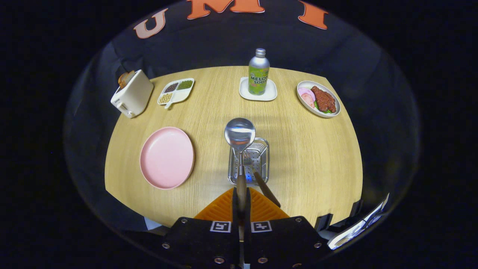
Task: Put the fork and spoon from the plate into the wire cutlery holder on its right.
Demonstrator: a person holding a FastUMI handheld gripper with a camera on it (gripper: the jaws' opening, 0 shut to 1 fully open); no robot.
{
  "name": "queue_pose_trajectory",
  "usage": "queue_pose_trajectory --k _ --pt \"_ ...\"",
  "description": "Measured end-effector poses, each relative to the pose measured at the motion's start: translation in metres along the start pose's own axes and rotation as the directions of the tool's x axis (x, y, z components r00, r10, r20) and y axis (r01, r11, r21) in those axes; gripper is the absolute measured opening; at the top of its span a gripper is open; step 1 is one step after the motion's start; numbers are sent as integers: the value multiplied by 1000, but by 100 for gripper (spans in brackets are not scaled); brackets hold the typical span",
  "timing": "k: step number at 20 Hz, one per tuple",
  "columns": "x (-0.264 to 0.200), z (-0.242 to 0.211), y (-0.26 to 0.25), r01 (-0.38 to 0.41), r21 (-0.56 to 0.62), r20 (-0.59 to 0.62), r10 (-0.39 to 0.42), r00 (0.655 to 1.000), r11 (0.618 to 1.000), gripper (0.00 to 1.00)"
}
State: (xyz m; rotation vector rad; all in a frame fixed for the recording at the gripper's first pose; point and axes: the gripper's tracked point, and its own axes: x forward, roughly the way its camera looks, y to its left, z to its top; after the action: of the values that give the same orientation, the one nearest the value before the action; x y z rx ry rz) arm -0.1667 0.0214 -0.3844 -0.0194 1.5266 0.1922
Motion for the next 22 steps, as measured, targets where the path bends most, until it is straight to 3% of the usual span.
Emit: queue_pose_trajectory --k 6,13,18,22 --pt "8 -8 -11 -46 -36 -135 41 990 998 5" --pt "14 -10 -11 -101 -62 -310 77 947 993 5" --pt "23 -11 -9 -103 -60 -391 72 918 993 6" --pt "29 -2 -7 -103 -41 -390 79 917 994 8"
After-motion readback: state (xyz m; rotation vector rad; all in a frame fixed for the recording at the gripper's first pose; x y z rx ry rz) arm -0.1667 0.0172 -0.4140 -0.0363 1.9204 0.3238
